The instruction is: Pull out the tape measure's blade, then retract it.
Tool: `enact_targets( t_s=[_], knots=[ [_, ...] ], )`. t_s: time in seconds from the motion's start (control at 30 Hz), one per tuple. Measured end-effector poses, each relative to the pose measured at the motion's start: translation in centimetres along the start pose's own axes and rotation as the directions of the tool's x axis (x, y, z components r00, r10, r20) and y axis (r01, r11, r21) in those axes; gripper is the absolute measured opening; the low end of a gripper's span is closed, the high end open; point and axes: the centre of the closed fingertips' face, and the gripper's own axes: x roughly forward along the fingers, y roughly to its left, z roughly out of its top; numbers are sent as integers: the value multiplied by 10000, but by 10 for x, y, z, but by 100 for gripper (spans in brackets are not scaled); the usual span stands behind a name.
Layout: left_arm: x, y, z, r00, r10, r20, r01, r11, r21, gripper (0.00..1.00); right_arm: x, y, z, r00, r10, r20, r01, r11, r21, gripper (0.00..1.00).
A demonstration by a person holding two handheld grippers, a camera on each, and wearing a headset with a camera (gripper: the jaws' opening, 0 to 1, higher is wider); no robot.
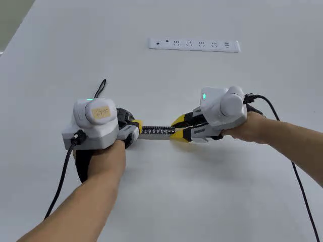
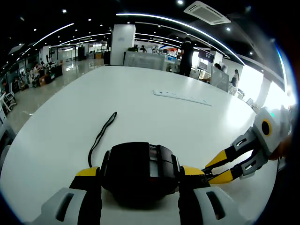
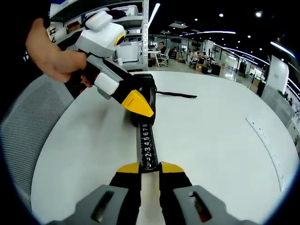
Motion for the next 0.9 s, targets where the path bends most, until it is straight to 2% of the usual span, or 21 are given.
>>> enact_targets(
  t_s=[0.5,0.9],
  knots=[
    [-1,-1,-1,10000,-1,-48,1,10000,20,63,25,5,19,9997,74,238,-75,10000,60,13],
    [-1,-1,-1,10000,7,-59,-7,10000,32,63,38,6,29,9992,133,375,-136,9999,62,13]
  ],
)
